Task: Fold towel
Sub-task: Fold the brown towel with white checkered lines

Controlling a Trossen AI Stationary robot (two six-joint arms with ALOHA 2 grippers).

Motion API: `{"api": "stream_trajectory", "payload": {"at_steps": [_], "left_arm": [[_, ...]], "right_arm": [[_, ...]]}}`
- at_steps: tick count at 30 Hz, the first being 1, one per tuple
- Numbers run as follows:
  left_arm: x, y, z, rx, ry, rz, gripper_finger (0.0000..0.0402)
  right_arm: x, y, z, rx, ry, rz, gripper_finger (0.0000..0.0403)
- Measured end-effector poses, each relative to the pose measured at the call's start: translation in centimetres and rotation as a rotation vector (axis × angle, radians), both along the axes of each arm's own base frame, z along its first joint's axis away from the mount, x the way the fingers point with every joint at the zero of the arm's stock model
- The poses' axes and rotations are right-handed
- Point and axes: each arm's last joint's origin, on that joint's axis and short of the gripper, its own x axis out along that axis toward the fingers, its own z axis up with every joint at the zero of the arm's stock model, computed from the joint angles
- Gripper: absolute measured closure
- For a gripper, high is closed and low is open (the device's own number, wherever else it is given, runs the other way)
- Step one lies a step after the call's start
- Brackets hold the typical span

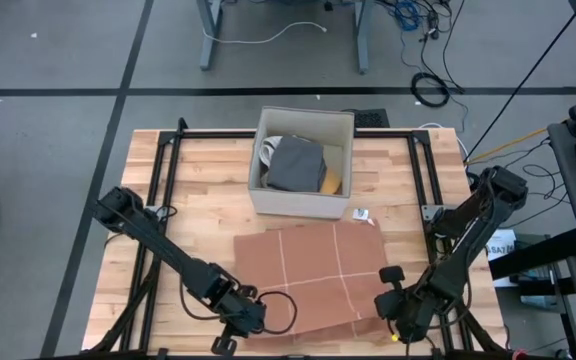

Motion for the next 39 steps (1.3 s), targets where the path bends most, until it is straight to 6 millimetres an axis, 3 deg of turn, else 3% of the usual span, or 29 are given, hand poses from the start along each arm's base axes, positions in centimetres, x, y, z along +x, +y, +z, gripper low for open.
{"api": "stream_trajectory", "payload": {"at_steps": [8, 13, 25, 39], "left_arm": [[0.8, -0.8, -2.5, -0.011, 0.055, -0.026, 0.0401], [1.0, -0.9, -2.5, -0.012, 0.028, -0.015, 0.0394], [1.0, -1.4, -2.3, -0.026, -0.006, -0.015, 0.0361], [0.8, -1.6, -2.4, 0.027, -0.016, 0.069, 0.036]], "right_arm": [[0.7, 1.2, -1.4, 0.017, 0.003, 0.036, 0.0391], [1.1, 1.9, -1.7, 0.048, -0.03, 0.061, 0.0365], [1.0, 2.5, -3.1, 0.077, 0.081, 0.037, 0.0287], [1.5, 2.2, -3.1, 0.011, -0.003, 0.041, 0.0277]]}}
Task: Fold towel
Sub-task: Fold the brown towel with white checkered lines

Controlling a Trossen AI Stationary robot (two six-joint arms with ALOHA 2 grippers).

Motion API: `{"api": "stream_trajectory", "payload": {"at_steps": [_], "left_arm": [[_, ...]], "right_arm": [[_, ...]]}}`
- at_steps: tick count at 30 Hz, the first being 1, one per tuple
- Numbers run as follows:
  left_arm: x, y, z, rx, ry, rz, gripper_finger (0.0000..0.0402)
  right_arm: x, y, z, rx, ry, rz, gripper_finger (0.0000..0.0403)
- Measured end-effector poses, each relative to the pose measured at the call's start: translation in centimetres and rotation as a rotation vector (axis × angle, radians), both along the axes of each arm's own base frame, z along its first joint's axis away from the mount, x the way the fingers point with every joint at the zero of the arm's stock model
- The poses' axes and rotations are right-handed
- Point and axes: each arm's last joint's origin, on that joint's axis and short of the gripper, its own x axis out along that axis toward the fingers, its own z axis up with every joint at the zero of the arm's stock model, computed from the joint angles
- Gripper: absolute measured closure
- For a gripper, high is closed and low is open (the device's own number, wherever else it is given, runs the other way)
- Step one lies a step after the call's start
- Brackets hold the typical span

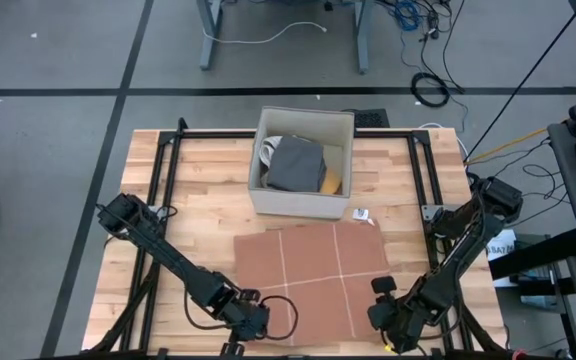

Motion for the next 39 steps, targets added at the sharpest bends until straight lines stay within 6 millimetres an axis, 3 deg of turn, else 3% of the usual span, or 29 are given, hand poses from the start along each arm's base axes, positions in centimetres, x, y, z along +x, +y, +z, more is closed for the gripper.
{"api": "stream_trajectory", "payload": {"at_steps": [4, 19, 31, 39], "left_arm": [[-0.1, 0.0, -0.2, 0.003, 0.015, 0.041, 0.035], [-1.1, 0.1, -1.7, 0.047, 0.055, 0.156, 0.0237], [-0.3, 1.4, -1.7, 0.367, -0.223, 0.315, 0.0232], [0.7, 2.4, -2.4, 0.425, -0.243, 0.373, 0.0232]], "right_arm": [[0.2, -0.1, 0.0, -0.012, -0.014, -0.005, 0.0277], [0.7, -0.5, 0.1, -0.089, -0.108, -0.011, 0.0277], [2.1, -1.7, 0.4, -0.262, -0.317, -0.138, 0.0277], [3.6, -2.0, 1.0, -0.326, -0.489, -0.188, 0.0277]]}}
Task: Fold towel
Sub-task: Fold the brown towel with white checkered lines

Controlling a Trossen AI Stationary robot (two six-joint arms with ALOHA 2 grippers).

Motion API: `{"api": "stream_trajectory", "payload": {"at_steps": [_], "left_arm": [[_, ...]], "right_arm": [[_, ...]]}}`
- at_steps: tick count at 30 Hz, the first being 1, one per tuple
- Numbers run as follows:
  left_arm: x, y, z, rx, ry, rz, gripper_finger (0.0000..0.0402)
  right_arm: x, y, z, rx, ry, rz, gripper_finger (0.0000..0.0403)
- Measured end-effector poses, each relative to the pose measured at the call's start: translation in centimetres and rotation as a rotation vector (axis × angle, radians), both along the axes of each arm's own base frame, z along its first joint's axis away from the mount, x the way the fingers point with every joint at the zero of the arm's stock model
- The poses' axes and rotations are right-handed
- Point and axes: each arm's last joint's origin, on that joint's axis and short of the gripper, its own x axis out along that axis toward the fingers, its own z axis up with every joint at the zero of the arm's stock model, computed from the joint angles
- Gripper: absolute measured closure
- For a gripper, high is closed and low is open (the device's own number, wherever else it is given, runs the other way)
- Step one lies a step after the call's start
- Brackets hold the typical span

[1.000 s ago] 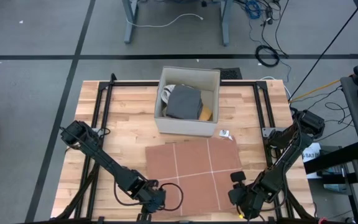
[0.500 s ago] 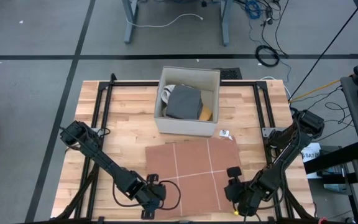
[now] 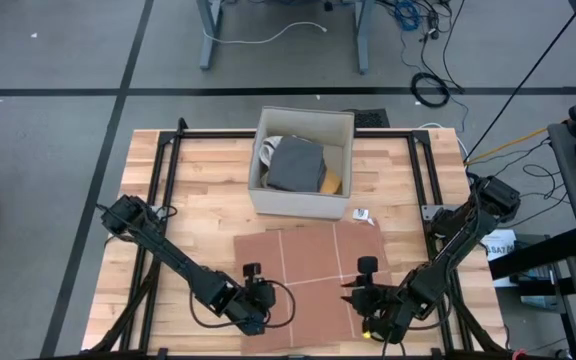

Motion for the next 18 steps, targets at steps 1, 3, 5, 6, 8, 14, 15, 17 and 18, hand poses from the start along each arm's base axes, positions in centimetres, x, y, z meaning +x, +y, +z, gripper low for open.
{"api": "stream_trajectory", "payload": {"at_steps": [1, 3, 5, 6, 8, 14, 15, 17, 18], "left_arm": [[0.3, 0.2, -0.3, 0.006, 0.002, 0.007, 0.0232], [0.7, 0.5, -1.3, 0.031, 0.019, 0.023, 0.0232], [1.2, 1.0, -2.5, 0.051, 0.045, 0.042, 0.0232], [1.4, 1.2, -3.1, 0.06, 0.058, 0.048, 0.0232], [1.8, 1.5, -4.2, 0.072, 0.077, 0.066, 0.0232], [2.6, 1.9, -5.4, 0.073, 0.071, 0.11, 0.0232], [2.5, 1.9, -5.5, 0.076, 0.072, 0.109, 0.0232], [2.5, 1.9, -5.5, 0.08, 0.074, 0.106, 0.0232], [2.5, 1.9, -5.5, 0.081, 0.075, 0.105, 0.0232]], "right_arm": [[0.2, -0.1, 0.0, -0.011, -0.005, 0.0, 0.0277], [0.7, -0.2, -0.4, -0.022, -0.008, 0.001, 0.0277], [1.3, -0.6, -1.1, -0.041, 0.004, -0.006, 0.0277], [1.5, -0.8, -1.4, -0.046, 0.01, -0.012, 0.0277], [2.0, -1.2, -2.3, -0.059, 0.027, -0.029, 0.0277], [3.1, -2.6, -4.9, -0.11, 0.081, -0.077, 0.0277], [3.2, -2.7, -5.3, -0.119, 0.093, -0.082, 0.0277], [3.5, -3.0, -5.8, -0.126, 0.124, -0.075, 0.0277], [3.6, -3.0, -6.1, -0.122, 0.141, -0.068, 0.0277]]}}
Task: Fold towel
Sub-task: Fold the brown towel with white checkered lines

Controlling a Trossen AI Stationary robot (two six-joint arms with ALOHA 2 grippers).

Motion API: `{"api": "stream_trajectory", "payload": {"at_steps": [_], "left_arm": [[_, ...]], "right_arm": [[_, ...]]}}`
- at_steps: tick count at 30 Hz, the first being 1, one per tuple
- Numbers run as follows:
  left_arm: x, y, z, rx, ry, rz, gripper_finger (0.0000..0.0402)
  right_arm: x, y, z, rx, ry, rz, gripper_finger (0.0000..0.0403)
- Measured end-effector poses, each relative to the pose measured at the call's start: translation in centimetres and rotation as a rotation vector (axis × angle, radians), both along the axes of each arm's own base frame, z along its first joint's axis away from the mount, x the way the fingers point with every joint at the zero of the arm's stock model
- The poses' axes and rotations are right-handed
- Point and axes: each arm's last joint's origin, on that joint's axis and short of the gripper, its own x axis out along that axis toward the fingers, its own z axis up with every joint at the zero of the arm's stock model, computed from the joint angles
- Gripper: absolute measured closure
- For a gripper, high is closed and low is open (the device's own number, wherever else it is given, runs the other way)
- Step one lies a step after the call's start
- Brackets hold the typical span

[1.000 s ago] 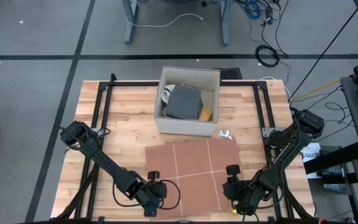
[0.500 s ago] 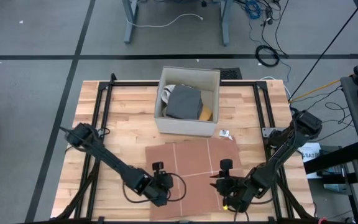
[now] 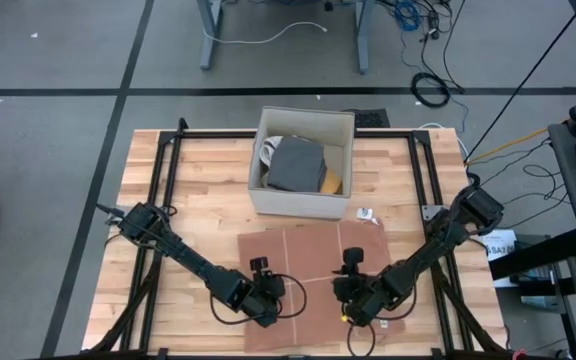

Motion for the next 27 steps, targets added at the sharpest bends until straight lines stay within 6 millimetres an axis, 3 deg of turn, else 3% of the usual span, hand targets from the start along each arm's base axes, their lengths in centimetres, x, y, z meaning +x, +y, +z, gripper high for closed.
{"api": "stream_trajectory", "payload": {"at_steps": [5, 14, 27], "left_arm": [[0.0, 0.0, 0.0, 0.003, 0.008, -0.007, 0.0232], [-0.5, -0.1, 2.2, 0.004, 0.133, -0.06, 0.0232], [-0.6, 2.0, 2.0, -0.096, 0.265, -0.045, 0.0232]], "right_arm": [[0.2, -0.3, -0.5, 0.064, 0.106, 0.056, 0.0277], [-0.3, -1.9, -0.3, 0.111, 0.309, 0.075, 0.0277], [-2.1, -3.9, 3.6, 0.164, 0.359, 0.05, 0.0277]]}}
